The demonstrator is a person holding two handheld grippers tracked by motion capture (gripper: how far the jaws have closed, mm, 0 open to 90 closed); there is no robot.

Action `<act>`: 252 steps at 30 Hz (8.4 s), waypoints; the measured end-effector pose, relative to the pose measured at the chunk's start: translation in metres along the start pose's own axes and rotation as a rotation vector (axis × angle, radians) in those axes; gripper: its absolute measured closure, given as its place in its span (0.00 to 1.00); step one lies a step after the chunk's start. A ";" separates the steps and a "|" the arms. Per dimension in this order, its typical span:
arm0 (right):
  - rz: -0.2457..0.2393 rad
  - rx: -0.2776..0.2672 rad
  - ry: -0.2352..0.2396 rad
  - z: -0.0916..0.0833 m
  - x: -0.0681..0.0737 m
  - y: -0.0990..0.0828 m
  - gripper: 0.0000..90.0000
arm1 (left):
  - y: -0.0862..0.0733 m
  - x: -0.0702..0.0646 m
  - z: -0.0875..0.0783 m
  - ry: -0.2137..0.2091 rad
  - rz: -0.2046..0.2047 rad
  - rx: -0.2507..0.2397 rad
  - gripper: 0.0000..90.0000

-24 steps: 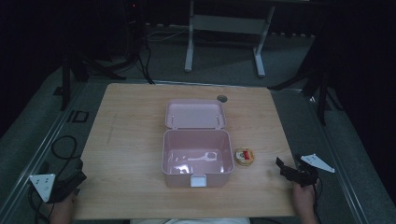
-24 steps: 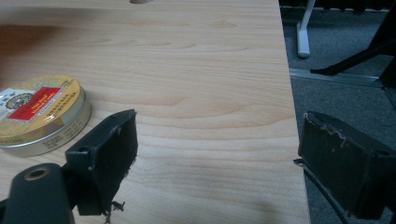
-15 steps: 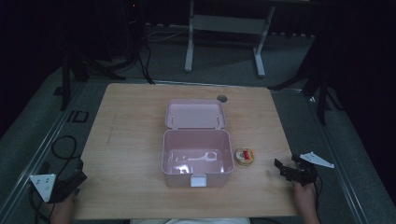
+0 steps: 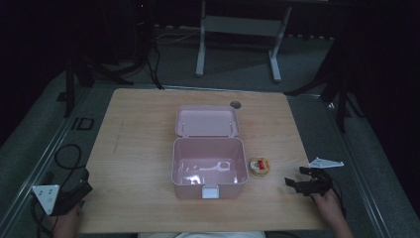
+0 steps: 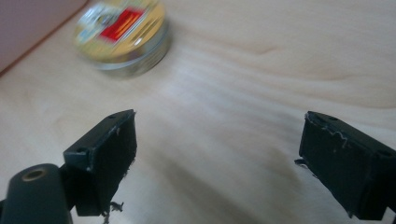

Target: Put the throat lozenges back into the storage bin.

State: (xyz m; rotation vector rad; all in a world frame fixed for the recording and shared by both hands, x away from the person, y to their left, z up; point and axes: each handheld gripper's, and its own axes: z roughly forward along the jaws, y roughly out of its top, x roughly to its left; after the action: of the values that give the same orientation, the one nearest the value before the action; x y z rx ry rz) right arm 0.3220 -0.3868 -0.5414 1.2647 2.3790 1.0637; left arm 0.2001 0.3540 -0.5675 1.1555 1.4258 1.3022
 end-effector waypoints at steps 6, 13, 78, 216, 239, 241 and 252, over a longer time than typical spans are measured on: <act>-0.096 0.176 0.001 -0.001 0.005 0.012 0.12 | 0.000 -0.001 0.000 0.000 0.004 0.000 0.01; -0.185 0.353 0.044 -0.002 0.016 0.026 0.12 | 0.000 0.000 0.000 -0.002 -0.004 -0.003 0.01; -0.411 0.900 0.073 0.042 0.058 0.115 0.13 | 0.000 -0.001 0.001 -0.031 0.011 0.002 0.01; -0.838 0.888 0.280 0.076 0.222 0.242 0.22 | 0.001 0.000 0.002 -0.055 0.012 0.012 0.01; -0.924 0.935 0.310 0.126 0.226 0.195 0.22 | 0.001 0.000 0.002 -0.057 0.011 0.011 0.01; -0.927 0.932 0.314 0.127 0.225 0.195 0.22 | 0.001 0.000 0.002 -0.057 0.011 0.011 0.01; -0.923 0.951 0.282 0.142 0.218 0.185 0.22 | 0.001 0.000 0.001 -0.059 0.013 0.010 0.01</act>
State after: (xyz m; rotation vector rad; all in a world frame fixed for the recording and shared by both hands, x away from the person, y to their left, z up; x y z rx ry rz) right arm 0.3794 -0.0773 -0.4865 -0.0144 3.2262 -0.2277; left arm 0.2015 0.3545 -0.5672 1.2020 1.3862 1.2609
